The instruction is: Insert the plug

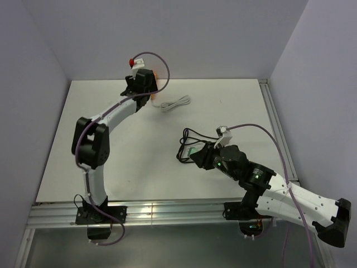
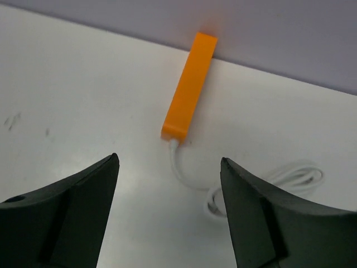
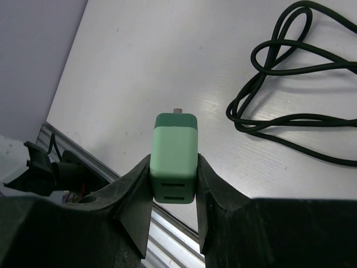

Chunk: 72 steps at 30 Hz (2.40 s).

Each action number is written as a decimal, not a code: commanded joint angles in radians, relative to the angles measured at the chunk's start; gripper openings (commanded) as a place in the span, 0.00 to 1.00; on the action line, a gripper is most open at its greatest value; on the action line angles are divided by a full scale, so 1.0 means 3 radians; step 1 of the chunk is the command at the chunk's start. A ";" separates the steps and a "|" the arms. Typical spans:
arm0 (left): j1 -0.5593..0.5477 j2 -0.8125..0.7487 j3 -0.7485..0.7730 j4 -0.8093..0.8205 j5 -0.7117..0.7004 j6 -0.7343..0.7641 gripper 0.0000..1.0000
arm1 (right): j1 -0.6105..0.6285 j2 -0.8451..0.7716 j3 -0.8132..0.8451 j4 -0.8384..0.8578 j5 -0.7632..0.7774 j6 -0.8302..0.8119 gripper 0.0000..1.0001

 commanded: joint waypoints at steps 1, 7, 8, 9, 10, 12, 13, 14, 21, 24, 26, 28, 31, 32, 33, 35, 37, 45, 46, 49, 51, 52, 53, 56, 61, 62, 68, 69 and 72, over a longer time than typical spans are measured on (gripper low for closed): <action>0.0188 0.0483 0.0732 0.0215 0.0540 0.0565 0.79 | -0.0060 -0.0173 0.0223 -0.0355 -0.0107 -0.0196 0.00; 0.0474 0.1393 0.1899 -0.0098 0.0935 0.0524 0.87 | -0.0188 -0.0444 0.0264 -0.0520 -0.0051 -0.0308 0.00; 0.0490 0.1425 0.1914 0.0029 0.1007 0.0564 0.87 | -0.0198 -0.0505 0.0259 -0.0525 -0.0045 -0.0319 0.00; 0.0500 0.1455 0.1910 0.0086 0.1063 0.0656 0.86 | -0.0208 -0.0526 0.0254 -0.0535 -0.0030 -0.0324 0.00; 0.0505 0.1532 0.1904 0.0132 0.1074 0.0687 0.86 | -0.0219 -0.0547 0.0248 -0.0540 -0.0015 -0.0324 0.00; 0.0506 0.1629 0.2006 0.0077 0.0977 0.0652 0.87 | -0.0249 -0.0588 0.0238 -0.0525 -0.0025 -0.0339 0.00; 0.0521 0.1705 0.2032 0.0066 0.0992 0.0627 0.86 | -0.0249 -0.0593 0.0233 -0.0525 -0.0025 -0.0349 0.00; 0.0531 0.1732 0.2012 0.0081 0.1103 0.0601 0.86 | -0.0265 -0.0608 0.0218 -0.0525 -0.0020 -0.0350 0.00; 0.0546 0.1905 0.1858 0.0220 0.1513 0.0396 0.81 | -0.0311 -0.0634 0.0177 -0.0504 -0.0035 -0.0349 0.00; 0.0546 0.2028 0.1965 0.0118 0.1412 0.0253 0.79 | -0.0316 -0.0629 0.0167 -0.0504 -0.0045 -0.0339 0.00; 0.0546 0.2151 0.2154 -0.0127 0.1315 0.0167 0.75 | -0.0321 -0.0644 0.0156 -0.0499 -0.0045 -0.0334 0.00; 0.0546 0.2227 0.2282 -0.0306 0.1166 0.0105 0.71 | -0.0326 -0.0644 0.0141 -0.0489 -0.0055 -0.0334 0.00; 0.0546 0.2131 0.2044 -0.0313 0.1089 0.0043 0.68 | -0.0331 -0.0654 0.0136 -0.0504 -0.0056 -0.0324 0.00; 0.0546 0.2110 0.1987 -0.0211 0.1130 0.0059 0.64 | -0.0331 -0.0664 0.0136 -0.0504 -0.0050 -0.0324 0.00; 0.0546 0.2090 0.1951 -0.0185 0.1160 0.0059 0.60 | -0.0326 -0.0675 0.0136 -0.0520 -0.0050 -0.0319 0.00; 0.0546 0.2090 0.1950 -0.0200 0.1130 0.0028 0.43 | -0.0326 -0.0710 0.0131 -0.0540 -0.0030 -0.0319 0.00; 0.0546 0.2090 0.1976 -0.0235 0.1044 -0.0013 0.28 | -0.0326 -0.0741 0.0131 -0.0576 -0.0005 -0.0314 0.00; 0.0490 0.1656 0.1863 -0.1142 -0.0285 -0.0238 0.00 | -0.0331 -0.0792 0.0121 -0.0607 -0.0035 -0.0273 0.00; 0.0465 0.1620 0.1889 -0.1318 -0.0484 -0.0273 0.00 | -0.0331 -0.0792 0.0110 -0.0592 -0.0055 -0.0273 0.00; 0.0322 0.1471 0.1833 -0.1991 -0.1037 -0.0493 0.00 | -0.0326 -0.0787 0.0075 -0.0545 -0.0142 -0.0237 0.00; 0.0215 0.1425 0.1787 -0.2244 -0.1165 -0.0662 0.00 | -0.0326 -0.0792 0.0054 -0.0545 -0.0209 -0.0206 0.00; 0.0168 0.1430 0.1787 -0.2508 -0.1211 -0.0677 0.00 | -0.0331 -0.0807 0.0049 -0.0545 -0.0224 -0.0196 0.00; 0.0117 0.1445 0.1792 -0.2627 -0.1267 -0.0723 0.00 | -0.0326 -0.0823 0.0039 -0.0550 -0.0245 -0.0181 0.00; -0.0148 0.1614 0.1853 -0.3142 -0.1559 -0.0754 0.00 | -0.0331 -0.0905 0.0008 -0.0571 -0.0255 -0.0150 0.00; -0.0435 0.2130 0.1991 -0.3595 -0.1764 -0.0607 0.00 | -0.0326 -0.1037 0.0008 -0.0693 -0.0219 -0.0125 0.00; -0.0430 0.2201 0.2032 -0.3767 -0.1835 -0.0662 0.00 | -0.0326 -0.1058 0.0008 -0.0704 -0.0214 -0.0109 0.00; -0.0512 0.2361 0.1818 -0.3479 -0.2050 -0.0234 0.00 | -0.0326 -0.1104 0.0003 -0.0770 -0.0209 -0.0084 0.00; -0.0563 0.2346 0.1706 -0.3341 -0.1979 -0.0091 0.00 | -0.0326 -0.1104 0.0003 -0.0770 -0.0214 -0.0084 0.00; -0.0670 0.2345 0.1613 -0.3283 -0.1862 -0.0079 0.00 | -0.0326 -0.1120 0.0003 -0.0750 -0.0214 -0.0079 0.00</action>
